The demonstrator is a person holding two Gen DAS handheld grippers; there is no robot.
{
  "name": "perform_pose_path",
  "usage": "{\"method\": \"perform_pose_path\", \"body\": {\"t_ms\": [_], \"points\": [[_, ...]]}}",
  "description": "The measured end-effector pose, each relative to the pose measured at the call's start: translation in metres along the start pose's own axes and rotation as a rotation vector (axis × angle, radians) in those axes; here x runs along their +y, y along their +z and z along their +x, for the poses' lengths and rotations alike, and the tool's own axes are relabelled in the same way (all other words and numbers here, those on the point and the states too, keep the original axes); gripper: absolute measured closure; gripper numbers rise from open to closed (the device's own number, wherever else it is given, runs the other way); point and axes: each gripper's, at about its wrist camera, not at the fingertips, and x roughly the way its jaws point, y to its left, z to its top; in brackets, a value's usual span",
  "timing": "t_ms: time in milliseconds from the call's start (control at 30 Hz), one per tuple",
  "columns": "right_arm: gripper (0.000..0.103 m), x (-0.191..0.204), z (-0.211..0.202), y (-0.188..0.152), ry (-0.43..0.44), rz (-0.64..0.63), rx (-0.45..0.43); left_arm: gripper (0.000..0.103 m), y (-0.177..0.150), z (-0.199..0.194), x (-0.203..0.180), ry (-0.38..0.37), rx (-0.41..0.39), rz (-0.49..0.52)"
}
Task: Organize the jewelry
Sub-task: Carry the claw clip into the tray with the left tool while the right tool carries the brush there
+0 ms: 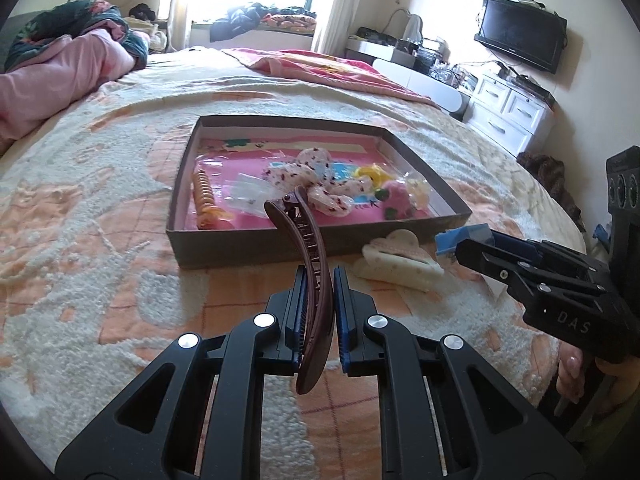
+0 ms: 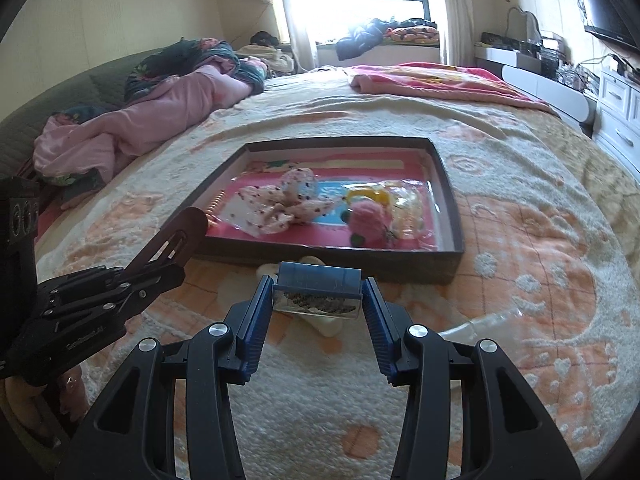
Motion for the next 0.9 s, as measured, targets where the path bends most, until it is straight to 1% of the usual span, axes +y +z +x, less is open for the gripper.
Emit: {"method": "perform_pose_path", "body": {"t_ms": [567, 900], "points": [[0.06, 0.017, 0.023, 0.02, 0.032, -0.038, -0.006, 0.096, 0.019, 0.006, 0.027, 0.024, -0.031, -0.059], [0.06, 0.015, 0.039, 0.03, 0.033, -0.034, -0.006, 0.096, 0.043, 0.02, 0.031, 0.034, -0.05, -0.059]]}}
